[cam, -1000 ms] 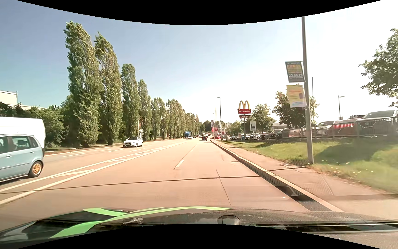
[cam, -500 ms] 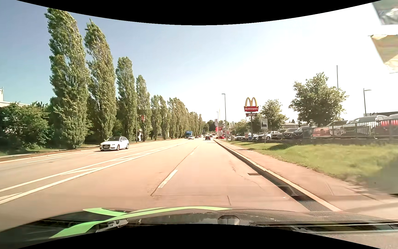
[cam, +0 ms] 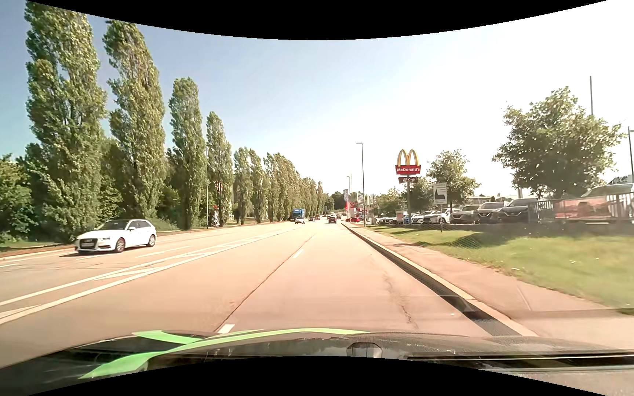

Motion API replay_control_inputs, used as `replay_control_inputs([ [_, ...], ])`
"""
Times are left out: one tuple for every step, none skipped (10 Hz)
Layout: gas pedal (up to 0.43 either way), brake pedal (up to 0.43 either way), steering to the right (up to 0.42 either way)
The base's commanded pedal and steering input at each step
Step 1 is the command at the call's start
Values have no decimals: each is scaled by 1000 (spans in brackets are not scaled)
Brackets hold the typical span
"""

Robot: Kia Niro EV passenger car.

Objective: Follow the waypoints while adhering to traffic rules and regulations

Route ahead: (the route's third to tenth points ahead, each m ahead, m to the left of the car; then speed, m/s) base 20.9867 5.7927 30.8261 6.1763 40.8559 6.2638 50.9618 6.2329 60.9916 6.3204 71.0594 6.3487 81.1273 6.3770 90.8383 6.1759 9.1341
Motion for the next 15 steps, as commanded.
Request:
replay_control_inputs([
  [280,0,-3],
  [280,0,-3],
  [280,0,-3],
  [280,0,-4],
  [280,0,-5],
  [280,0,-8],
  [280,0,-11],
  [280,0,-11],
  [268,0,-11],
  [268,0,-6],
  [260,0,-2],
  [260,0,-1],
  [260,0,-2],
  [248,0,-2],
  [248,0,-5],
])
